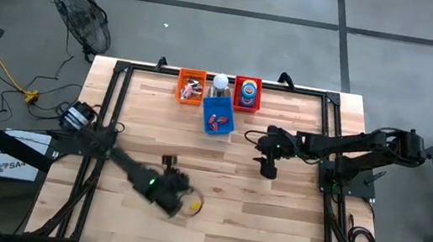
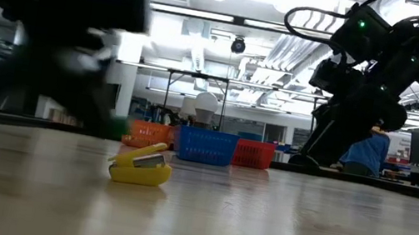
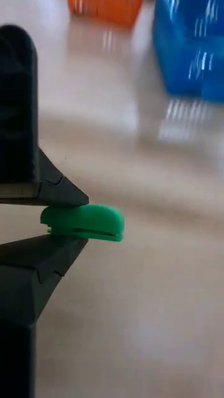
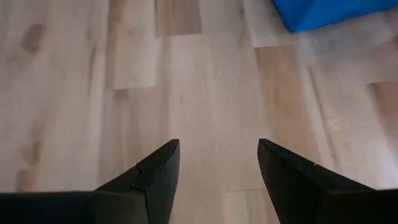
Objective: Pick and place Stapler, Stapler remover, tape
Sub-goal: Put the green stapler into the blue basket
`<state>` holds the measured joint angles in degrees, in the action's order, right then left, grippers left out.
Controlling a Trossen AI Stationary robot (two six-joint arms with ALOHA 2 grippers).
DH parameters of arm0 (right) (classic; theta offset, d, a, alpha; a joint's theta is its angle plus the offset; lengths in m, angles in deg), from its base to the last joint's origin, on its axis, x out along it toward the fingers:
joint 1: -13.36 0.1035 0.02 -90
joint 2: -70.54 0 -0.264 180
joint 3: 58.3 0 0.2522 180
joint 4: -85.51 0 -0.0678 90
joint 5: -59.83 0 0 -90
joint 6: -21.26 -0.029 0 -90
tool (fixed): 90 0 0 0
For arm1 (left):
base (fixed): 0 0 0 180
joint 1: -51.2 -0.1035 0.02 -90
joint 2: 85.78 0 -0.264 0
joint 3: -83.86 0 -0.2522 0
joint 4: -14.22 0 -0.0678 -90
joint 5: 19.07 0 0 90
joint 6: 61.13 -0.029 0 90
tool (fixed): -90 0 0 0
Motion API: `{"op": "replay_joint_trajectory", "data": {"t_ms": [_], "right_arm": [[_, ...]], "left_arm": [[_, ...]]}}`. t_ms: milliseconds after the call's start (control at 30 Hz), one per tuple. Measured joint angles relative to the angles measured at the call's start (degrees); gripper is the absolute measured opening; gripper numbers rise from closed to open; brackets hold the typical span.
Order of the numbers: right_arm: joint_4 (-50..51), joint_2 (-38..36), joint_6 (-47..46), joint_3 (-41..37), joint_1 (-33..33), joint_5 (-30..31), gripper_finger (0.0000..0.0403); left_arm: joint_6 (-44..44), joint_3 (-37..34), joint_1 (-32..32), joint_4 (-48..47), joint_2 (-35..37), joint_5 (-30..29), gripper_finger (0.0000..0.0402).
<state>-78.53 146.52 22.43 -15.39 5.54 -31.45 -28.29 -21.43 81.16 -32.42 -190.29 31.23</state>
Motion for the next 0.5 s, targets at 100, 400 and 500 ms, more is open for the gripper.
{"op": "replay_joint_trajectory", "data": {"t_ms": [100,400,500], "right_arm": [[-0.12,0.0,1.77,0.0,-0.11,2.8,0.0208],[-1.16,0.0,4.49,0.0,-3.6,4.81,0.0208],[-1.26,0.0,5.35,0.0,-4.72,4.79,0.0208]], "left_arm": [[-4.28,0.0,-6.51,0.14,0.07,-3.14,0.0055],[-19.5,0.02,-25.38,5.3,0.19,-3.95,0.0058],[-23.92,0.05,-28.95,7.68,0.93,-2.89,0.0058]]}}
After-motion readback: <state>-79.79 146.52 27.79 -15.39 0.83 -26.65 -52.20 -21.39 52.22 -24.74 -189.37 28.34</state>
